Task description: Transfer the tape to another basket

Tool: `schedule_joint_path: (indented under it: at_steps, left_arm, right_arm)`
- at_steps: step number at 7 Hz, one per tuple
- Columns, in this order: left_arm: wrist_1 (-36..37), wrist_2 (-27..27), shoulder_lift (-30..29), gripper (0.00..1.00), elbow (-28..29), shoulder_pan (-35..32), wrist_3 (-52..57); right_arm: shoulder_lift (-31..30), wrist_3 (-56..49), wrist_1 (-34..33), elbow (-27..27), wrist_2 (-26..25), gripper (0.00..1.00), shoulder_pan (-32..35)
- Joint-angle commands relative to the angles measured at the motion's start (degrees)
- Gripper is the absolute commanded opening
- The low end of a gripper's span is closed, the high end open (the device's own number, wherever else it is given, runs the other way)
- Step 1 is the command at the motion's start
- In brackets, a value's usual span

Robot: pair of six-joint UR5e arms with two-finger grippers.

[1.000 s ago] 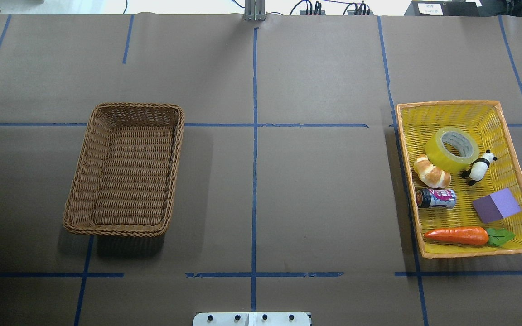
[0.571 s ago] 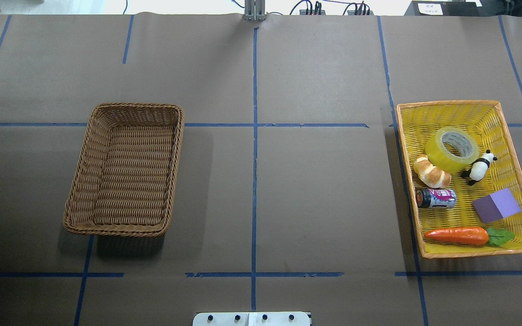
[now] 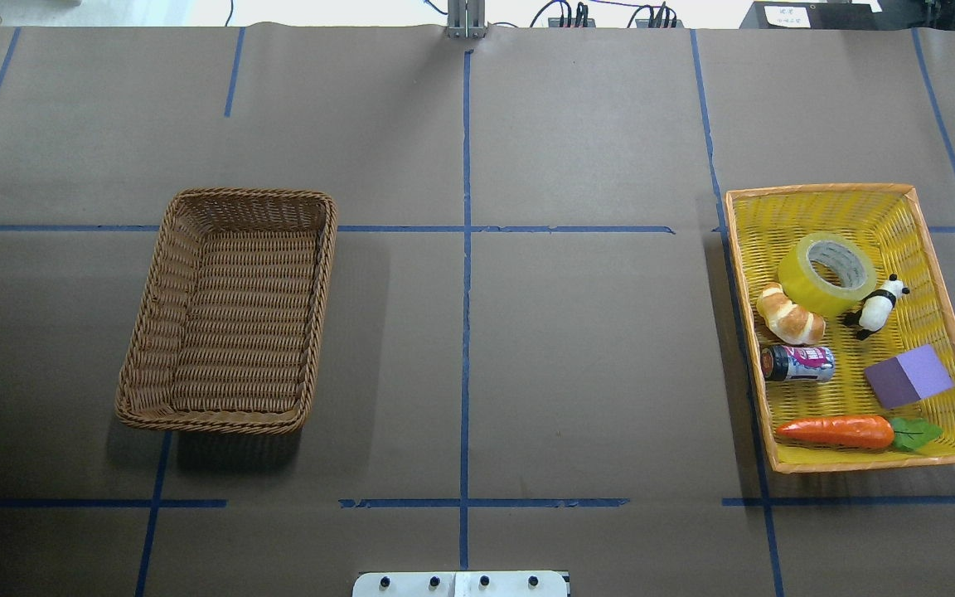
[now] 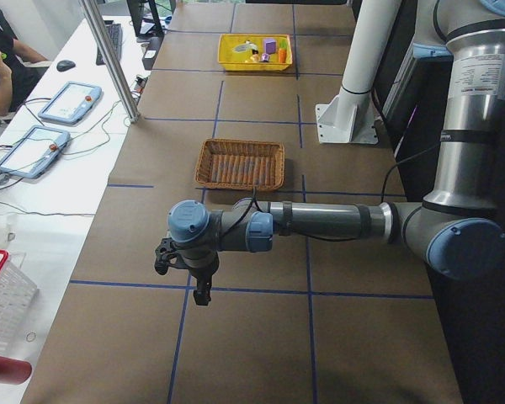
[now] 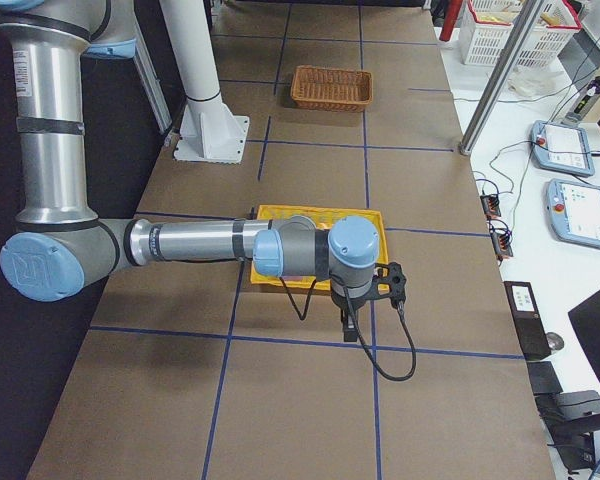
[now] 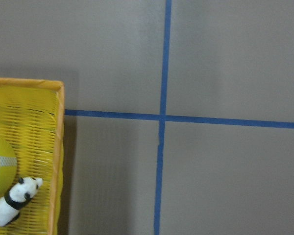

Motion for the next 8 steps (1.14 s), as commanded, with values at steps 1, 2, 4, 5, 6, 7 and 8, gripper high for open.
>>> schedule_joint_path:
  at_steps: [1,2,4,5,6,7,8]
  left_arm:
    - [-0.71,0.00,0.07,1.00,0.00,0.00,0.06]
    - [-1.41,0.00,0.15,1.00,0.08,0.00,-0.03]
    - [-1.42,0.09,0.07,1.00,0.17,0.00,-0.03]
    - [-1.42,0.00,0.07,1.00,0.09,0.00,-0.03]
    - [-1.42,0.09,-0.02,1.00,0.09,0.00,-0.03]
    - [-1.42,0.09,-0.11,1.00,0.17,0.00,-0.03]
    - [-1.42,0.00,-0.11,1.00,0.09,0.00,-0.03]
  right_arm:
    - [6.49,6.47,0.03,1.04,-0.77,1.00,-4.86]
    - [7.65,8.31,0.29,1.91,-1.20,1.00,-9.49]
    - [8.10,13.67,0.56,2.00,-1.91,1.00,-13.39]
    - [8.98,19.17,4.39,1.66,-2.08,1.00,-16.88]
    - [9.07,25.84,9.65,1.13,-2.43,1.00,-20.31]
    - [9.07,29.21,12.66,0.87,-3.30,1.00,-22.61]
    - [9.07,29.16,13.04,-0.09,-4.44,1.00,-24.89]
